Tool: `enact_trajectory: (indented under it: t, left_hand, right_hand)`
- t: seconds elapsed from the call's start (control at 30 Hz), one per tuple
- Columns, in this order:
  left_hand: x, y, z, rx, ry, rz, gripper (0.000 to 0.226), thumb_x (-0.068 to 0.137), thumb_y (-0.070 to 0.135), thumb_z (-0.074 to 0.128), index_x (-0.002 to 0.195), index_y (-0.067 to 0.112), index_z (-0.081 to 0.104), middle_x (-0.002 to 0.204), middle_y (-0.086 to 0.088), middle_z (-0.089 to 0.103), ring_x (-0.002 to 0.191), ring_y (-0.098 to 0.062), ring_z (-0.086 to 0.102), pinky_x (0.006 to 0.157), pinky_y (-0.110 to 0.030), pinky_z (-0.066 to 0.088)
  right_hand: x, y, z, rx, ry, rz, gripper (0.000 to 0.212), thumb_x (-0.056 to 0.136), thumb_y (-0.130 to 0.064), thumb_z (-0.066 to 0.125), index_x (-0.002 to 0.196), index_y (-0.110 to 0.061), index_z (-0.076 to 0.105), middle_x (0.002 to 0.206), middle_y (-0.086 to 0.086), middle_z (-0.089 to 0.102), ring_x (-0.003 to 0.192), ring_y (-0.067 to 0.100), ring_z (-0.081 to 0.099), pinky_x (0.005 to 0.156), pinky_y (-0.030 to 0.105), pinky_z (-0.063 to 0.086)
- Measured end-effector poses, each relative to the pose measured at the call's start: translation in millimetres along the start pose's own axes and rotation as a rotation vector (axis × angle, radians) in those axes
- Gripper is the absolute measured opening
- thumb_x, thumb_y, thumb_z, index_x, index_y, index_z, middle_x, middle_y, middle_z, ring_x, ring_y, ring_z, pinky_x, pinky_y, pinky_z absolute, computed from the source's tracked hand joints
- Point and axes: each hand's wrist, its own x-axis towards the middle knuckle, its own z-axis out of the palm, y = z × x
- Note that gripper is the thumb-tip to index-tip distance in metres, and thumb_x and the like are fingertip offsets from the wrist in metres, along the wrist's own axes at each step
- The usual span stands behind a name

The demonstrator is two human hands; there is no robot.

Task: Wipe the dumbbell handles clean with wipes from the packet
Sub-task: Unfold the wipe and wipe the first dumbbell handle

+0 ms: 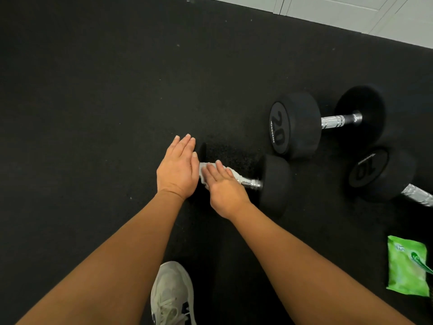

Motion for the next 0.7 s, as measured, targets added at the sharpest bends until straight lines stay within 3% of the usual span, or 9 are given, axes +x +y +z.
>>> enact_trajectory:
  t: [0.17, 0.4, 0.7]
  left_hand:
    - [7.9, 1.5, 0.7, 0.021, -0.029, -0.006, 0.047, 0.099, 0.029, 0.027, 0.141, 0.014, 0.041, 0.150, 0.001, 0.037, 0.143, -0.015, 0.023, 0.114, -0.028, 0.022]
    - [15.7, 3.5, -0.4, 0.035, -0.064, -0.023, 0.046, 0.100, 0.030, 0.027, 0.143, 0.016, 0.040, 0.151, 0.003, 0.035, 0.143, -0.014, 0.022, 0.115, -0.028, 0.021]
    - [30.0, 6.6, 0.1, 0.025, -0.080, -0.055, 0.045, 0.101, 0.031, 0.028, 0.141, 0.018, 0.043, 0.149, 0.005, 0.038, 0.142, -0.012, 0.023, 0.115, -0.028, 0.022]
  right_hand:
    - [-12.3, 3.8, 7.5, 0.005, 0.048, 0.136, 0.060, 0.100, -0.019, 0.028, 0.150, -0.009, -0.004, 0.159, 0.010, -0.007, 0.145, 0.028, -0.013, 0.118, 0.039, -0.007]
    - [-2.1, 1.9, 5.9, -0.083, 0.039, -0.010, 0.058, 0.101, -0.018, 0.025, 0.150, -0.010, -0.005, 0.158, 0.008, -0.012, 0.144, 0.026, -0.018, 0.114, 0.038, -0.013]
    - [-16.4, 4.0, 17.8, -0.109, 0.085, 0.061, 0.062, 0.099, -0.016, 0.029, 0.149, -0.009, -0.008, 0.157, 0.011, -0.017, 0.135, 0.027, -0.029, 0.111, 0.040, -0.018]
